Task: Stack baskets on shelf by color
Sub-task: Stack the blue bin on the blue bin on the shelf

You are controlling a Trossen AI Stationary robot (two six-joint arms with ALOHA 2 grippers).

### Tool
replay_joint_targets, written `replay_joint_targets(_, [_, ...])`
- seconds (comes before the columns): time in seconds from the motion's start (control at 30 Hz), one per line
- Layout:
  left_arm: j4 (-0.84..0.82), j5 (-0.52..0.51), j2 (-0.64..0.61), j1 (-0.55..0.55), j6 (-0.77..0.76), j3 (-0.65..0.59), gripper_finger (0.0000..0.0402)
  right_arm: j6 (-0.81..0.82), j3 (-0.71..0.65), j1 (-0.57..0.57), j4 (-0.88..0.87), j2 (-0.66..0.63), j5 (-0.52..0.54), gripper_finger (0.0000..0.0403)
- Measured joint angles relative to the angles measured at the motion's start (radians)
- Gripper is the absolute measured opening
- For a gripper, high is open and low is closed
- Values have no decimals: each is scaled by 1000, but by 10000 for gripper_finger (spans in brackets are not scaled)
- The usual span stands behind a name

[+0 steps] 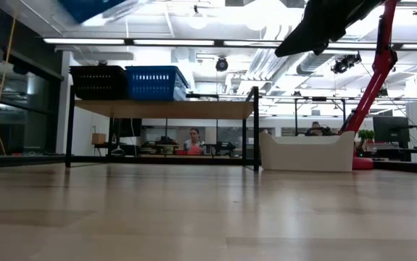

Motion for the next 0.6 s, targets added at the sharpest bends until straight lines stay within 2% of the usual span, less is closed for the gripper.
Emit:
replay_joint_targets(0.17, [10, -120, 23, 169, 290, 194, 0, 2, 0, -13, 4, 0, -12, 0])
replay_joint_targets(0.3, [28, -127, 35, 317, 479, 317, 0, 3, 0, -20, 15, 0, -12, 0])
replay_joint_targets(0.47, [68, -97, 59, 473, 721, 353, 0, 1, 0, -20, 35, 0, -11, 0])
replay_joint_targets(0.6, [76, -96, 109, 564, 840, 352, 0, 1, 0, -20, 37, 0, -10, 0])
